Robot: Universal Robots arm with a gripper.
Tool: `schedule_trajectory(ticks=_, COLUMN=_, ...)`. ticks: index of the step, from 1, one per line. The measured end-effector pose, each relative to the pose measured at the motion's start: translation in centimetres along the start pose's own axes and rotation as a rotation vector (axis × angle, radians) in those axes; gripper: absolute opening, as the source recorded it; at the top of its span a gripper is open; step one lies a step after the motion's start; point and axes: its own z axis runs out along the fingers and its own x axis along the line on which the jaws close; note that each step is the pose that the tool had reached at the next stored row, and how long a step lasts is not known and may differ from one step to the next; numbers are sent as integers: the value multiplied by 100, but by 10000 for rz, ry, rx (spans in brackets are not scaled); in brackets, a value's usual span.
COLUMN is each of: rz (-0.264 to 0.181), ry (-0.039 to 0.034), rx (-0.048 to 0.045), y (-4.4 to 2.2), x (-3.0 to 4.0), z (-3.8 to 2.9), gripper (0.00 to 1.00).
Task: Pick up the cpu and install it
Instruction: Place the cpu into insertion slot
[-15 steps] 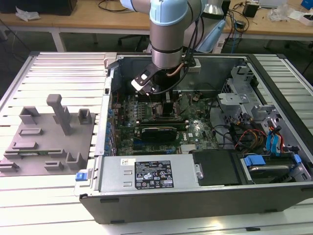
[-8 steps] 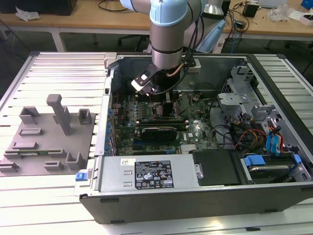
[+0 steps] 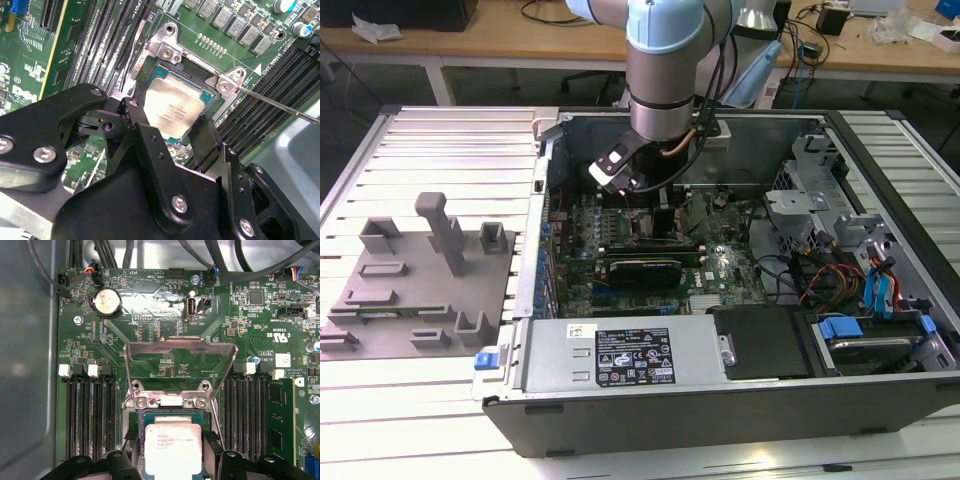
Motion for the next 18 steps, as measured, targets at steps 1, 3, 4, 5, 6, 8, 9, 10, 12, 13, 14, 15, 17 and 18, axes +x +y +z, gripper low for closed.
schedule_trajectory(ticks=1, rz=0, ry=0, rx=0, y=4, x=0, z=0, gripper=62)
schedule_trajectory(ticks=3, rz=1, ry=3, rx=0, y=6, x=1, z=0, gripper=62)
schedule_trajectory(ticks=4, rz=0, ry=3, rx=0, y=7, x=1, z=0, gripper=62)
schedule_trajectory(ticks=5, rz=1, ry=3, rx=0, y=7, x=1, z=0, gripper=62)
schedule_trajectory(ticks=6, rz=1, ry=3, rx=0, y=8, x=1, z=1, gripper=62)
schedule_trajectory(ticks=8, rz=4, ry=2, rx=0, y=8, x=1, z=0, gripper=62)
schedule_trajectory(ticks=9, rz=22, ry=2, rx=0, y=8, x=1, z=1, gripper=62)
schedule_trajectory(ticks=10, rz=78, ry=-1, rx=2, y=8, x=1, z=1, gripper=62)
schedule_trajectory(ticks=12, rz=270, ry=-13, rx=11, y=8, x=1, z=1, gripper=62)
schedule_trajectory(ticks=13, rz=364, ry=-20, rx=15, y=8, x=1, z=0, gripper=62)
schedule_trajectory(ticks=14, rz=433, ry=-24, rx=18, y=8, x=0, z=0, gripper=62)
schedule_trajectory(ticks=15, rz=445, ry=-25, rx=19, y=8, x=0, z=0, gripper=62)
schedule_trajectory(ticks=17, rz=480, ry=-26, rx=19, y=10, x=1, z=1, gripper=62)
schedule_trajectory(ticks=18, rz=499, ry=-27, rx=21, y=12, x=1, z=1, gripper=62)
